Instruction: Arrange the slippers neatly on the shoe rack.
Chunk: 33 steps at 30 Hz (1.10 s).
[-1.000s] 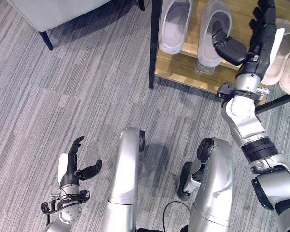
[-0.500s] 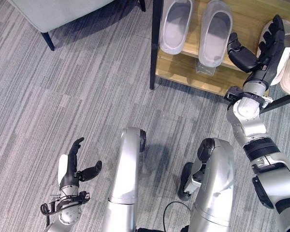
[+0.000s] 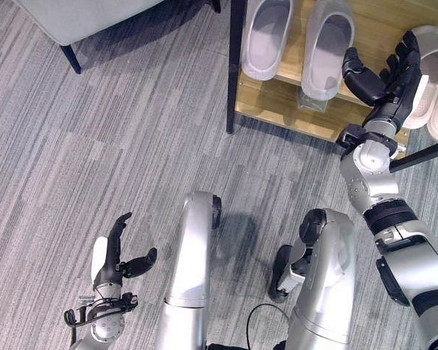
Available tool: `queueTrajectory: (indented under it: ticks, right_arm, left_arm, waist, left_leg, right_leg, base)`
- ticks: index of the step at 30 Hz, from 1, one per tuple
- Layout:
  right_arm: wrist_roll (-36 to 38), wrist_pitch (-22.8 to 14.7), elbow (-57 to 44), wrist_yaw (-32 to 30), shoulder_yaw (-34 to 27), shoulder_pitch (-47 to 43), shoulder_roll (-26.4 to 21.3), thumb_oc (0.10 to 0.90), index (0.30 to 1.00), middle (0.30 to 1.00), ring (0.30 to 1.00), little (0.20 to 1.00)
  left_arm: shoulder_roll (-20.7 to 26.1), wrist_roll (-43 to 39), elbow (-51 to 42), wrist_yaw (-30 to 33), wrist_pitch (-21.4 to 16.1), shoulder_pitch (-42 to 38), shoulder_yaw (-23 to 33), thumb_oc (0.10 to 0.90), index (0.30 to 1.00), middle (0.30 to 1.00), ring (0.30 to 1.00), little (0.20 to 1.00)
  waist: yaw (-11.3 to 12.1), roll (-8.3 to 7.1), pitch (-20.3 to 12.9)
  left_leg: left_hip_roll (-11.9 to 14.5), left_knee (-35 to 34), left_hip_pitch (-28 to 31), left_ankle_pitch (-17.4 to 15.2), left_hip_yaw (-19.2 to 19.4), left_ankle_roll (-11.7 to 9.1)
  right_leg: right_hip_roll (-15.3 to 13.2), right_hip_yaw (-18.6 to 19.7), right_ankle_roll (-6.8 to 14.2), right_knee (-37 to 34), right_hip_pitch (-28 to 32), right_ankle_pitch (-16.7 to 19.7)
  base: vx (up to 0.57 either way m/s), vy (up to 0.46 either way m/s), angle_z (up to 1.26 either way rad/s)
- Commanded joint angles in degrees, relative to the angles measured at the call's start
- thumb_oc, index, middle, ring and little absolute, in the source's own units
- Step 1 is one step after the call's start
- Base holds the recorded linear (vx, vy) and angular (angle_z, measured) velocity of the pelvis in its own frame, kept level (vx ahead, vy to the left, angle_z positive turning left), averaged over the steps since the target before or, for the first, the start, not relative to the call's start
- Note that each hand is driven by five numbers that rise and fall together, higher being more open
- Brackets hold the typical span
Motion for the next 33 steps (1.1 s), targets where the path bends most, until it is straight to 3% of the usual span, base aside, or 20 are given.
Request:
queueTrajectory:
  ticks: [1,14,33]
  right_arm:
    - [-0.7,-6.2,-4.6,0.9,0.7,-8.9,-2.1,0.8,0.9,0.9,0.9,0.9]
    - [0.5,-4.5,-2.7,4.0,4.0,-8.9,1.2,0.8,0.9,0.9,0.9,0.9]
    - [-2.1,-5.1,-3.4,1.9,3.6,-9.8,7.4,0.8,0.9,0.9,0.9,0.9]
  left_arm:
    - [3.2,-1.0,-3.8,1.3,-2.0,1.7,-3.1,0.8,0.9,0.9,0.9,0.9]
    - [2.9,-1.9,-3.3,0.6,-1.4,1.2,-3.8,0.8,0.9,0.9,0.9,0.9]
    - [2.4,-2.8,-2.0,1.1,-1.6,1.1,-3.4,0.8,0.9,0.9,0.9,0.9]
  waist:
    - [3.5,1.38,-2.2]
    - [2.8,1.52,-2.2]
    - [2.9,2.63,-2.2]
  left_leg:
    - [-2.6,-0.3,-2.9,-2.0,-1.6,3.0]
    - [-2.2,0.5,-2.9,-2.6,-0.9,3.1]
    - [-2.4,1.1,-2.9,-2.8,-0.4,3.2]
  right_leg:
    - [-1.7,-0.9,-5.2,-0.4,-0.2,-2.1]
    - [-1.4,-0.1,-4.9,0.1,-0.2,-2.3]
    - [-0.8,0.4,-5.2,1.1,-0.2,-2.8]
  base:
    - [0.03,0.008,-0.02]
    - [0.0,0.001,0.0]
    - [0.0,0.0,0.0]
